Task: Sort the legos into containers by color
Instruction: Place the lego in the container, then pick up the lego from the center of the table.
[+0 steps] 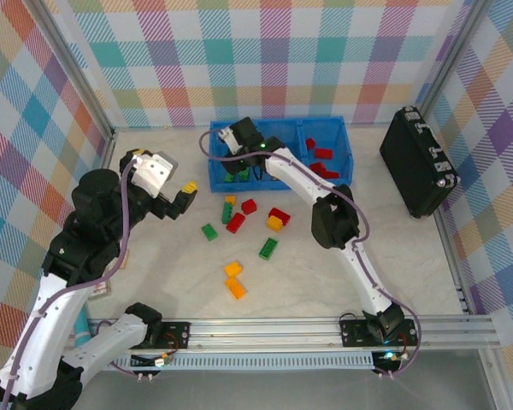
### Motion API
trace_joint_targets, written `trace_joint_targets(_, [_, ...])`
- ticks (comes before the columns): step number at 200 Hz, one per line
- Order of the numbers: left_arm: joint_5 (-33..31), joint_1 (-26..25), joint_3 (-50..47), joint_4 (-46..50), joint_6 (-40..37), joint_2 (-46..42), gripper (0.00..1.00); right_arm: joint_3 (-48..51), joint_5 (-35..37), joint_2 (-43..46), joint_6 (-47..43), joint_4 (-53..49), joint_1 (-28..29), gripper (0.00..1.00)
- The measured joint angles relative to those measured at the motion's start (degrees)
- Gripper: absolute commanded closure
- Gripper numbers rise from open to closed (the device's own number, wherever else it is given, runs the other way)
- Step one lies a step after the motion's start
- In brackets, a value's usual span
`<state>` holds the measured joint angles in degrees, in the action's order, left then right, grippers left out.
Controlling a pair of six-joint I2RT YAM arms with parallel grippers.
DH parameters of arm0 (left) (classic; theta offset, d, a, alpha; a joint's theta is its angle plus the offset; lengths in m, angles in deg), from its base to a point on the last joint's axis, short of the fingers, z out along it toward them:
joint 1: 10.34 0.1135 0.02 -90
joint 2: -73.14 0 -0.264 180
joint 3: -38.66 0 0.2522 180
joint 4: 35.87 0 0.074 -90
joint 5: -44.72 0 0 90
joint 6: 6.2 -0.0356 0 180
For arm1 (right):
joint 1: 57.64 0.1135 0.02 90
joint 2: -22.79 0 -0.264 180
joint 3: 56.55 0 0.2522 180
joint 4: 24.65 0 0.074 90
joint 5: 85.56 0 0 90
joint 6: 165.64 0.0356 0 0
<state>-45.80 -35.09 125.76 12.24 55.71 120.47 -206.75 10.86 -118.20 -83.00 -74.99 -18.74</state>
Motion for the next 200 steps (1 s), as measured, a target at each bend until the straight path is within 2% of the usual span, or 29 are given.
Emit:
trace_joint_targets(23, [0.4, 0.0, 0.0, 0.0, 0.2, -0.8, 0.0, 5.1, 0.5, 8.0, 3.7, -2.3, 0.0, 0.39])
trace_joint_targets(44, [1.7, 0.0, -0.8, -0.5, 0.7, -1.9, 0.0, 12.8, 1.9, 18.6, 11.6, -4.1, 0.0, 0.39])
trace_joint_targets(67, [3.7, 0.0, -2.5, -1.2, 1.8, -2.9, 0.0, 27.1, 1.9, 32.0, 24.3, -3.7, 0.1, 0.31])
trace_joint_targets(96, [5.7, 0.0, -4.5, -2.6, 3.0, -4.8, 0.0, 48.9, 1.6, 44.6, 39.4, -0.1, 1.7, 0.38])
trace_joint_targets(133, [7.5, 0.0, -6.4, -3.8, 3.7, -6.8, 0.0, 62.8, 1.5, 46.7, 52.6, 0.5, 6.4, 0.34])
trace_joint_targets(170, [9.1, -0.3, -6.8, -4.5, 4.7, -9.2, 0.0, 69.6, 1.0, 47.1, 61.9, 1.2, 9.9, 0.34])
trace_joint_targets(200, [9.0, -0.3, -6.8, -4.6, 4.7, -10.4, 0.0, 72.7, 1.1, 46.9, 66.5, 1.5, 10.3, 0.32])
